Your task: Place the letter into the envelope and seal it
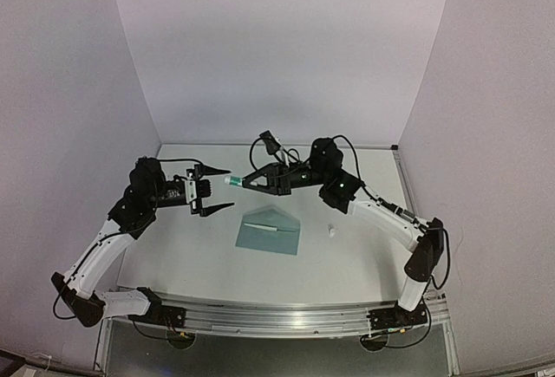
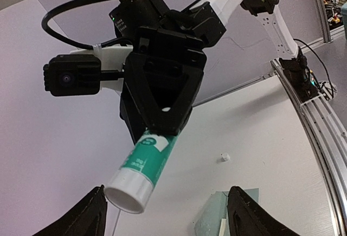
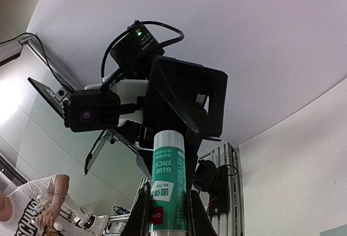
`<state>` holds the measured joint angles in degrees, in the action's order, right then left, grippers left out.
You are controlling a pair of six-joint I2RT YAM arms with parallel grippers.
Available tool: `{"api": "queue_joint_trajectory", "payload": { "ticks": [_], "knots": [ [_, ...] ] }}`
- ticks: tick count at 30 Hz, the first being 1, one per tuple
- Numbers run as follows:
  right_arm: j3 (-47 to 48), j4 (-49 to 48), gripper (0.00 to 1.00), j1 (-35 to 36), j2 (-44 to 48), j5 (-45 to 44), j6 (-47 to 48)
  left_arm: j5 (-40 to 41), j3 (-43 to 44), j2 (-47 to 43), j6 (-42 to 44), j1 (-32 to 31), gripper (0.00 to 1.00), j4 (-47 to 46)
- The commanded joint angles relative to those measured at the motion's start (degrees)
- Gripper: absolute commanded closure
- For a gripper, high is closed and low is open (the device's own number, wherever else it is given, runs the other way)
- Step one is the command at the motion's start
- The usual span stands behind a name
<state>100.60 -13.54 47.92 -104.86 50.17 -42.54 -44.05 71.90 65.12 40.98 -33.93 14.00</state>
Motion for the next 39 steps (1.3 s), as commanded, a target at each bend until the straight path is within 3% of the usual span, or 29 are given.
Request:
{"api": "queue_joint_trajectory", "payload": {
  "ticks": [1,6,14,26,34,39],
  "knots": [
    [1.0,-3.8,1.00,0.5,-1.2,2.6,-1.8,-3.2,2.6,0.3,-3.7,0.0,0.26,-4.4],
    [1.4,-3.7,1.00,0.6,-2.1,2.5,-2.9,-5.0,3.2,0.5,-4.9,0.0,0.34,-5.6],
    [2.1,-3.7,1.00,0.8,-2.5,2.5,-2.9,-5.0,5.1,1.0,-3.9,0.0,0.66,-0.8],
    [3.0,-3.6,1.00,0.9,-2.9,3.2,-3.4,-3.7,7.3,1.8,0.4,0.0,0.59,6.4],
    [3.2,-3.4,1.00,1.1,-3.9,2.7,-4.0,-4.3,7.5,2.0,1.4,0.0,0.70,6.9],
    [3.4,-3.4,1.00,1.1,-4.0,2.7,-3.9,-4.5,7.7,2.2,1.5,0.0,0.85,7.4]
  ]
}}
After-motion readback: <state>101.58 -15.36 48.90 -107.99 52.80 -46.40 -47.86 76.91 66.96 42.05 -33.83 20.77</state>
